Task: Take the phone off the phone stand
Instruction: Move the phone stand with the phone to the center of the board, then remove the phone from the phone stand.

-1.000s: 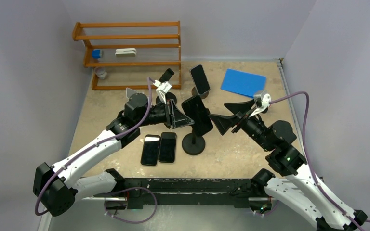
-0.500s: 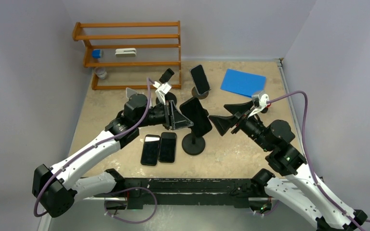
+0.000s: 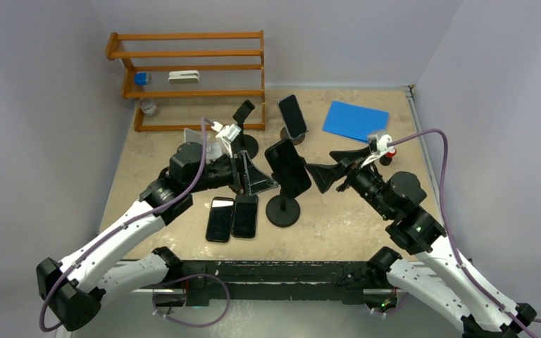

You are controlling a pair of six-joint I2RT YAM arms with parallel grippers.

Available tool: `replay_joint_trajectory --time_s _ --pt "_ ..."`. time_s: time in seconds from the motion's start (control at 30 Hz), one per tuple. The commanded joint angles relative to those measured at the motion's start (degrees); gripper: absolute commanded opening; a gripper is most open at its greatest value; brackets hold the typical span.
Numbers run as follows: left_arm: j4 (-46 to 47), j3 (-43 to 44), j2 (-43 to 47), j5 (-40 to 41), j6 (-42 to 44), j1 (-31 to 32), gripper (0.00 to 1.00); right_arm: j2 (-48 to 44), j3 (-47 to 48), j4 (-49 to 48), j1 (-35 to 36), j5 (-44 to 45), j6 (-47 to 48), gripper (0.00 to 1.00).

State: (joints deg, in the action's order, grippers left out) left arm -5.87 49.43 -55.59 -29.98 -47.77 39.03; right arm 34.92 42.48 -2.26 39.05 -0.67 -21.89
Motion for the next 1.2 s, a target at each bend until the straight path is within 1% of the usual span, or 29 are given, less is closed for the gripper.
replay_joint_trajectory --time_s 0.0,0.13,0.17,0.23,0.3,0.47,0.6,0.73,0.77,0.8,0.9,1.03,1.17 --pt "-1.34 3.24 4.98 6.43 5.78 0.10 0.73 0.90 4.59 -0.44 0.00 6.83 -6.20 0.99" --pt "-1.14 2.96 8.92 12.40 10.69 0.09 0.81 3.20 8.24 0.36 -0.01 6.69 -7.80 0.99" --pt "-0.58 2.83 9.53 14.10 11.71 0.09 0.84 4.02 9.74 0.86 -0.02 4.82 -6.66 0.99" --pt "0.68 2.70 10.28 18.48 12.80 0.01 0.88 5.63 11.90 2.08 -0.02 1.19 -2.56 0.99" --pt "2.34 3.23 10.07 20.92 14.90 0.04 0.90 6.64 13.40 2.15 0.06 0.87 3.07 0.99" --pt "4.83 6.63 7.36 22.41 20.70 0.04 0.90 9.23 17.81 11.29 0.22 2.59 8.01 0.99" --pt "8.59 7.77 5.55 23.55 26.04 0.09 0.90 10.51 18.77 16.12 4.69 8.73 9.94 0.99" --pt "11.52 7.49 4.10 25.60 30.72 0.09 0.90 14.45 18.78 22.14 16.94 23.79 9.00 0.99" --pt "11.65 7.47 3.89 26.18 31.55 0.07 0.90 15.16 18.45 23.08 19.98 26.55 8.46 0.99" --pt "11.62 7.21 3.83 26.81 32.11 0.07 0.90 15.43 18.17 23.39 21.23 28.28 7.83 0.99" --pt "12.55 4.87 4.87 28.19 32.92 0.04 0.90 14.00 16.72 21.93 21.85 28.36 8.09 0.99" --pt "14.74 0.41 6.89 27.72 33.13 0.00 0.90 13.43 15.62 21.77 22.14 26.85 9.10 0.99" --pt "14.45 -1.05 6.95 26.85 32.30 0.00 0.90 13.68 15.46 21.52 22.63 26.00 9.58 0.99"
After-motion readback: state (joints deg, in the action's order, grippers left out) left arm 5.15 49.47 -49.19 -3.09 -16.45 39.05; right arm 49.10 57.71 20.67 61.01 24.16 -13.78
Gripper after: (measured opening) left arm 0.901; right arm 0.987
